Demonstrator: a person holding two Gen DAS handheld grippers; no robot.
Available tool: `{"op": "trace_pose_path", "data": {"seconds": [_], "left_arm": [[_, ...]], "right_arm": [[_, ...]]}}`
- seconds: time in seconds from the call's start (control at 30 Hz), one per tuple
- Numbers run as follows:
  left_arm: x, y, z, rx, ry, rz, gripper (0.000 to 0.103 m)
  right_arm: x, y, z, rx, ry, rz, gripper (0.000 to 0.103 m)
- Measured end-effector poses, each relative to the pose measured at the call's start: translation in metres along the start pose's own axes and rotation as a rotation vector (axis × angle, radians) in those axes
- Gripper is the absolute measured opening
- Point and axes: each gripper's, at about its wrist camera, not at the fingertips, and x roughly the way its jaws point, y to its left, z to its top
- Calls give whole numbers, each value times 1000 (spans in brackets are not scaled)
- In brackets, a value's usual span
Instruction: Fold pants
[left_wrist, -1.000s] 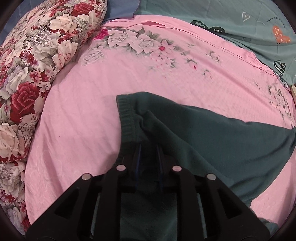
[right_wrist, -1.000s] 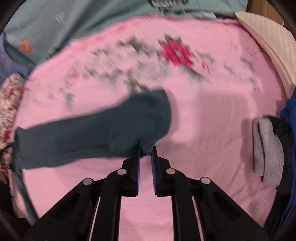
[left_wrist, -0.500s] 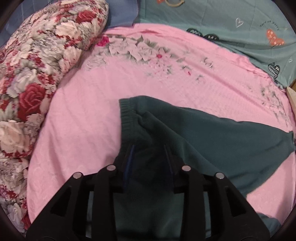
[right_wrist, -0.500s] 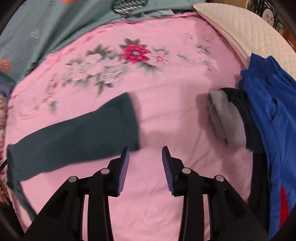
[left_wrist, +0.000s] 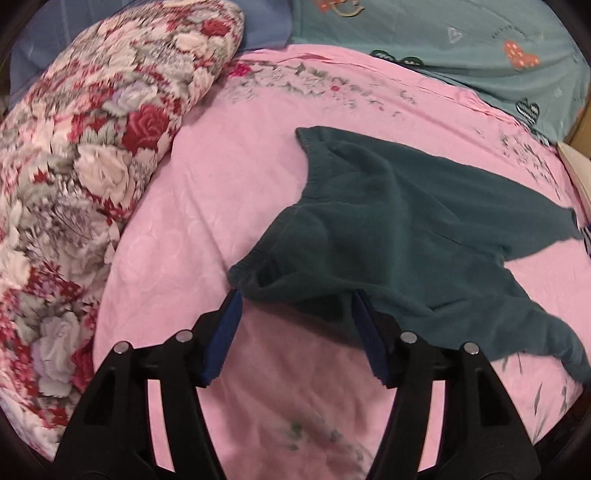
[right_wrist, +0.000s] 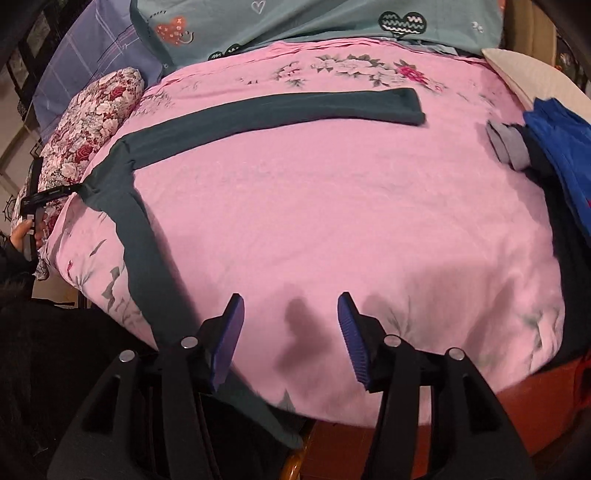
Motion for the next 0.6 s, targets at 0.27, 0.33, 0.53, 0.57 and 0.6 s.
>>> {"op": "trace_pose_path", "data": {"seconds": [0.27, 0.33, 0.53, 0.57, 0.6], "left_arm": [[18, -17, 4, 11, 6, 3, 16], [14, -18, 6, 1, 5, -1, 16], [12, -16, 4, -12, 17, 2, 16], [12, -15, 4, -15, 19, 3, 17], [12, -13, 4, -22, 23, 0, 17]], "right_arm": [[-43, -27, -91, 107, -41, 17, 61], [-35, -32, -108, 132, -32, 52, 61], [2, -13, -117, 124, -62, 152, 56], [8, -7, -115, 121, -57, 172, 19], [13, -3, -112, 116, -37, 176, 6]]}}
